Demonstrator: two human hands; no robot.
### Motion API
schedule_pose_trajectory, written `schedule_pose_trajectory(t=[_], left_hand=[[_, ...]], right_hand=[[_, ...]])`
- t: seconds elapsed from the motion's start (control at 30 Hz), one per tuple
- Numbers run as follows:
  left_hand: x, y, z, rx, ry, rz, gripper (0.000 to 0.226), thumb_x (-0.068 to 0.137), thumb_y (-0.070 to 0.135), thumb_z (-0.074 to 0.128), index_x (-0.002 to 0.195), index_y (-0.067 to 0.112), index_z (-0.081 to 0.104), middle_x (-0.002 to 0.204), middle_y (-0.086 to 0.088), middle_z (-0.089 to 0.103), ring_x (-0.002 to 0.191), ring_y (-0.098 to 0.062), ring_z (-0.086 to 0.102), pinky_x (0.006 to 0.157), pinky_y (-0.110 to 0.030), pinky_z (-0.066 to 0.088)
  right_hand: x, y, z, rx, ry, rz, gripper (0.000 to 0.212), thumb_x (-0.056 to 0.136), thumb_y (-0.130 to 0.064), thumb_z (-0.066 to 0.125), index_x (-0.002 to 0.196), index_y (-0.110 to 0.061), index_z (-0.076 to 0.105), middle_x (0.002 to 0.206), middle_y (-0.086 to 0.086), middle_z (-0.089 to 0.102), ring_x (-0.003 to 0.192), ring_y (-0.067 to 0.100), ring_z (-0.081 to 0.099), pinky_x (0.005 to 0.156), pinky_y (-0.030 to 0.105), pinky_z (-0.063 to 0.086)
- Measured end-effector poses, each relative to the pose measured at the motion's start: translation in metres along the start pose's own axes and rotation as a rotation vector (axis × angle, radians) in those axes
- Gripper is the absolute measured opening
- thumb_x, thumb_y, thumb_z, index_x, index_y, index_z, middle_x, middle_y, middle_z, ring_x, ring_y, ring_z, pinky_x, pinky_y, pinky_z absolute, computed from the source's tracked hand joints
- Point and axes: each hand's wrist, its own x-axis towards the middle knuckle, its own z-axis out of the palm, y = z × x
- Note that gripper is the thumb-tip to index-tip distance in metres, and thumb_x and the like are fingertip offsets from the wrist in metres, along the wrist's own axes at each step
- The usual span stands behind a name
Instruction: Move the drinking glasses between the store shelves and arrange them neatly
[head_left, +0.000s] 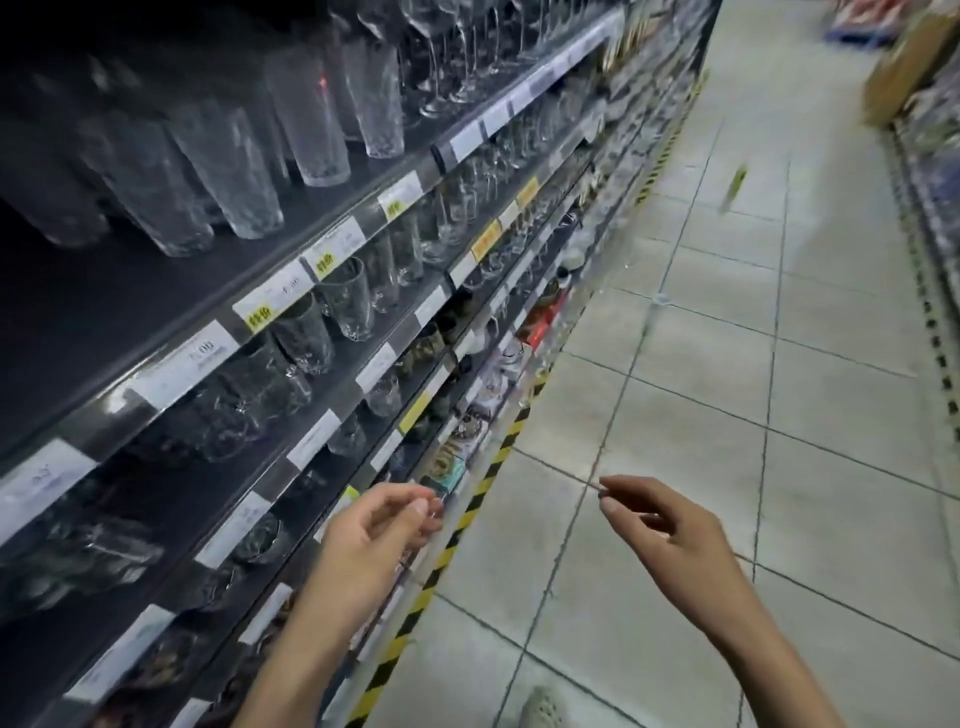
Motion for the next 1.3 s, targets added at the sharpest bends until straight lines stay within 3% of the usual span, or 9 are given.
schedule_pose_trajectory(t=[0.13, 0.27, 0.4, 0.63, 0.93, 1.03, 1.1, 1.2, 1.3], left_hand=[[0.037, 0.031, 0.027, -0.009, 0.056, -0.004, 0.014, 0.096, 0.011, 0.059, 0.1, 0.016, 0.072, 0.094, 0.006, 0.077, 0.087, -0.009, 0.073, 0.075, -0.024, 0.057], [0.081, 0.057, 0.035, -0.073, 0.148, 0.006, 0.015, 0.097, 0.01, 0.058, 0.099, 0.015, 0.072, 0.094, 0.003, 0.077, 0.089, -0.013, 0.074, 0.084, -0.031, 0.056], [0.129, 0.081, 0.036, -0.104, 0.263, 0.048, 0.015, 0.096, 0.01, 0.058, 0.099, 0.014, 0.072, 0.096, 0.002, 0.077, 0.088, -0.013, 0.074, 0.082, -0.031, 0.056], [0.229, 0.139, 0.035, -0.118, 0.405, 0.156, 0.016, 0.095, 0.01, 0.058, 0.1, 0.017, 0.072, 0.095, 0.006, 0.077, 0.089, -0.01, 0.073, 0.08, -0.029, 0.058], [0.319, 0.205, 0.011, -0.206, 0.777, 0.295, 0.011, 0.092, 0.012, 0.064, 0.099, 0.019, 0.07, 0.096, 0.002, 0.076, 0.088, -0.016, 0.073, 0.081, -0.028, 0.058], [0.337, 0.211, 0.004, -0.193, 1.003, 0.262, 0.018, 0.088, 0.021, 0.071, 0.105, 0.025, 0.066, 0.1, 0.007, 0.073, 0.091, -0.007, 0.069, 0.082, -0.022, 0.055], [0.348, 0.213, 0.0, -0.131, 1.121, 0.188, 0.036, 0.084, 0.03, 0.075, 0.117, 0.025, 0.06, 0.108, 0.013, 0.067, 0.091, 0.006, 0.065, 0.078, -0.012, 0.052], [0.366, 0.215, -0.002, -0.08, 1.206, 0.099, 0.064, 0.077, 0.038, 0.08, 0.131, 0.022, 0.049, 0.12, 0.009, 0.059, 0.106, -0.002, 0.061, 0.089, -0.021, 0.051], [0.385, 0.217, -0.001, -0.043, 1.245, 0.04, 0.078, 0.074, 0.04, 0.082, 0.138, 0.02, 0.041, 0.125, 0.006, 0.054, 0.113, -0.009, 0.056, 0.094, -0.026, 0.046]], right_hand=[[0.072, -0.011, -0.017, 0.021, -0.064, -0.031, 0.011, 0.087, -0.029, 0.072, 0.096, -0.036, 0.074, 0.095, -0.019, 0.074, 0.088, 0.005, 0.069, 0.077, 0.021, 0.05], [0.138, -0.02, -0.014, 0.079, -0.117, -0.041, 0.009, 0.087, -0.029, 0.073, 0.095, -0.032, 0.076, 0.095, -0.016, 0.075, 0.09, 0.008, 0.07, 0.078, 0.024, 0.05], [0.208, -0.037, -0.002, 0.09, -0.206, -0.078, 0.008, 0.087, -0.031, 0.073, 0.093, -0.033, 0.076, 0.096, -0.013, 0.075, 0.092, 0.008, 0.07, 0.082, 0.027, 0.051], [0.347, -0.096, 0.017, 0.061, -0.338, -0.241, 0.011, 0.088, -0.027, 0.072, 0.098, -0.032, 0.075, 0.093, -0.016, 0.075, 0.087, 0.003, 0.069, 0.075, 0.014, 0.051], [0.476, -0.176, 0.045, 0.092, -0.448, -0.405, 0.014, 0.088, -0.033, 0.071, 0.101, -0.036, 0.073, 0.093, -0.012, 0.074, 0.09, 0.007, 0.069, 0.078, 0.021, 0.052], [0.498, -0.204, 0.065, 0.173, -0.494, -0.442, 0.024, 0.086, -0.033, 0.072, 0.11, -0.033, 0.068, 0.097, -0.01, 0.072, 0.093, 0.007, 0.067, 0.081, 0.019, 0.053], [0.511, -0.217, 0.08, 0.158, -0.527, -0.462, 0.043, 0.082, -0.044, 0.072, 0.123, -0.034, 0.061, 0.108, -0.014, 0.069, 0.103, 0.002, 0.064, 0.09, 0.022, 0.052], [0.529, -0.234, 0.099, 0.023, -0.575, -0.532, 0.074, 0.078, -0.055, 0.072, 0.143, -0.038, 0.04, 0.132, -0.018, 0.055, 0.123, 0.0, 0.051, 0.103, 0.026, 0.042], [0.546, -0.247, 0.115, -0.053, -0.63, -0.585, 0.091, 0.076, -0.058, 0.073, 0.151, -0.034, 0.028, 0.145, -0.012, 0.045, 0.133, 0.005, 0.043, 0.108, 0.029, 0.038]])
